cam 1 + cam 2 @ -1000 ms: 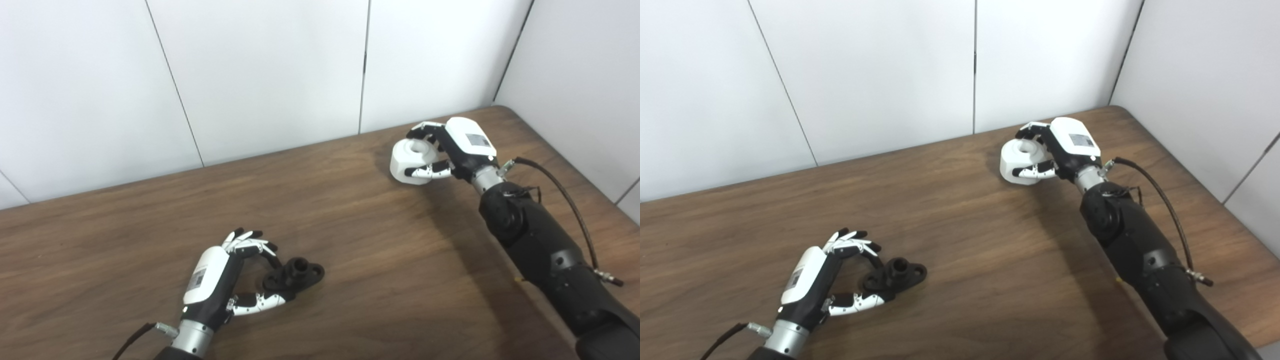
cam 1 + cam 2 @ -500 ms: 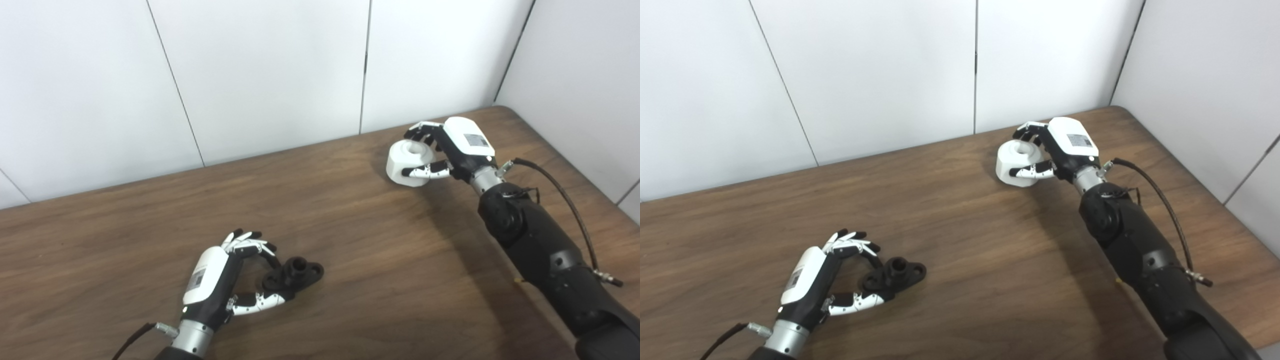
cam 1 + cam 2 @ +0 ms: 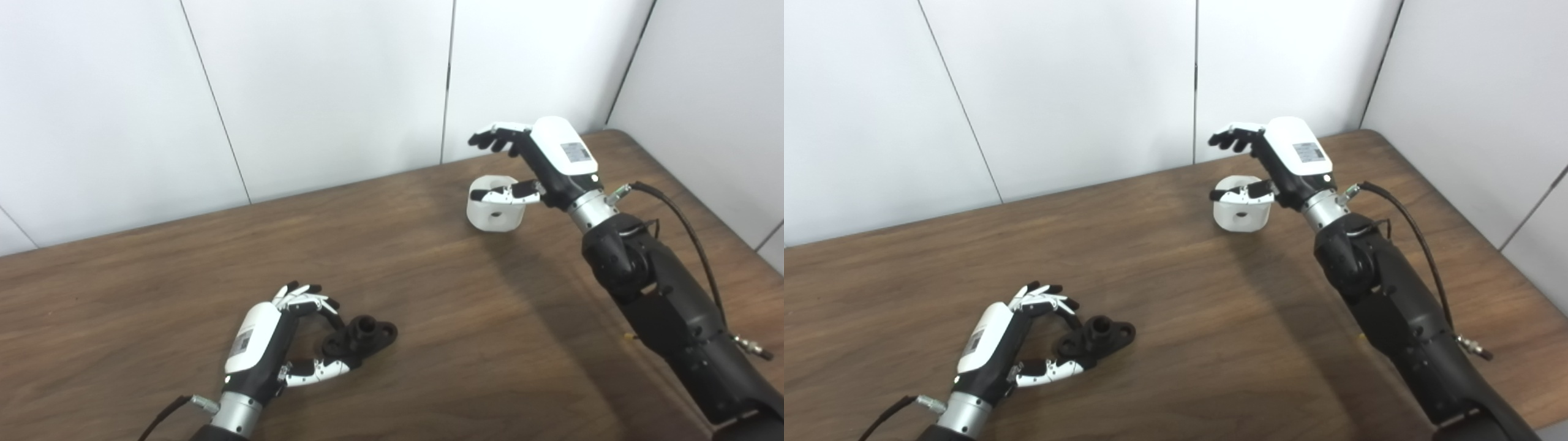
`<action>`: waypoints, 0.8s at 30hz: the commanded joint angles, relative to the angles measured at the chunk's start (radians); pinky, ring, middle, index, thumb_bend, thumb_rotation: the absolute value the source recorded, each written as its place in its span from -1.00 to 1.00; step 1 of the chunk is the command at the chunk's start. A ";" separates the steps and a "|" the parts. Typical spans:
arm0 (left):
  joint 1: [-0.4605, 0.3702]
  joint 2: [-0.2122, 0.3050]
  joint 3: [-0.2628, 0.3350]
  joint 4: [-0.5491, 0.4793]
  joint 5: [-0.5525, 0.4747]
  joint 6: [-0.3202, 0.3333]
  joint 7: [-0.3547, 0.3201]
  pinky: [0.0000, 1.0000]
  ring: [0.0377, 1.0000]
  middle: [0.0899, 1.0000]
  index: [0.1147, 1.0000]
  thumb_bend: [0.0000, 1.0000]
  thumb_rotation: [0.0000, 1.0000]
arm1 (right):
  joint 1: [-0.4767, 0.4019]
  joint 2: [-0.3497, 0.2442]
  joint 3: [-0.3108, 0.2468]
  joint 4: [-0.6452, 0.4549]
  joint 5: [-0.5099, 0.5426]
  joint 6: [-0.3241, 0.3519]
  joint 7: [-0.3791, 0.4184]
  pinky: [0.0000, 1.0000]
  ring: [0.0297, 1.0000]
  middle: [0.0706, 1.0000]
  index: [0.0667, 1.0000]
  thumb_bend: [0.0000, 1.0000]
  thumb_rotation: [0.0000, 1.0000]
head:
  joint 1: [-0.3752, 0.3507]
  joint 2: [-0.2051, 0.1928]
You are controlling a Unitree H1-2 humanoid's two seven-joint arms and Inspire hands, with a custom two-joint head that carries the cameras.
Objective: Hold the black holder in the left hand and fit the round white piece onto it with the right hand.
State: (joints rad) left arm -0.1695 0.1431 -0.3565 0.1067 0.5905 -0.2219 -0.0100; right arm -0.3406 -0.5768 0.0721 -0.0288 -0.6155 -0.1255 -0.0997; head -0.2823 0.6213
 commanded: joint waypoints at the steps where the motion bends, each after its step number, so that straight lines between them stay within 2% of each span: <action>1: 0.033 -0.006 -0.016 0.031 0.003 -0.019 0.009 0.94 0.72 0.35 -0.17 0.05 -0.89 | -0.023 0.000 -0.015 -0.093 0.021 -0.017 0.022 0.05 0.26 0.30 0.31 0.05 -0.36 | 0.000 0.001; 8: 0.028 -0.001 -0.020 0.039 0.008 -0.021 0.010 0.93 0.71 0.35 -0.17 0.05 -0.89 | -0.013 0.043 -0.009 -0.288 0.044 -0.025 0.108 0.05 0.26 0.30 0.28 0.03 -0.39 | 0.004 0.001; 10: 0.029 0.000 -0.021 0.037 0.009 -0.019 0.008 0.93 0.72 0.35 -0.17 0.05 -0.89 | -0.009 0.042 -0.016 -0.294 0.042 -0.032 0.121 0.04 0.25 0.30 0.29 0.04 -0.37 | 0.003 -0.005; 14: 0.032 0.001 -0.022 0.041 0.006 -0.024 0.013 0.93 0.72 0.35 -0.17 0.05 -0.89 | -0.006 0.025 -0.038 -0.277 0.037 -0.028 0.150 0.07 0.28 0.34 0.32 0.06 -0.47 | -0.001 -0.013; 16: 0.035 0.003 -0.020 0.046 0.005 -0.028 0.017 0.94 0.73 0.35 -0.17 0.05 -0.89 | -0.005 0.014 -0.055 -0.273 0.029 -0.005 0.173 0.15 0.37 0.41 0.39 0.13 -0.40 | -0.006 -0.017; 22: 0.035 0.006 -0.017 0.057 0.003 -0.034 0.024 0.92 0.73 0.35 -0.17 0.05 -0.89 | -0.020 -0.011 -0.098 -0.254 0.000 0.060 0.230 0.49 0.69 0.72 0.71 0.58 -0.18 | -0.018 -0.025; 24: 0.034 0.006 -0.016 0.061 0.001 -0.037 0.025 0.92 0.72 0.35 -0.17 0.05 -0.89 | -0.026 -0.015 -0.110 -0.244 0.000 0.080 0.241 0.49 0.70 0.75 0.76 0.71 -0.15 | -0.021 -0.027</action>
State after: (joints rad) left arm -0.1725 0.1473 -0.3636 0.1138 0.5925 -0.2223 -0.0077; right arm -0.3230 -0.5699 -0.0167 -0.2631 -0.6170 -0.0608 0.1417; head -0.3022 0.5937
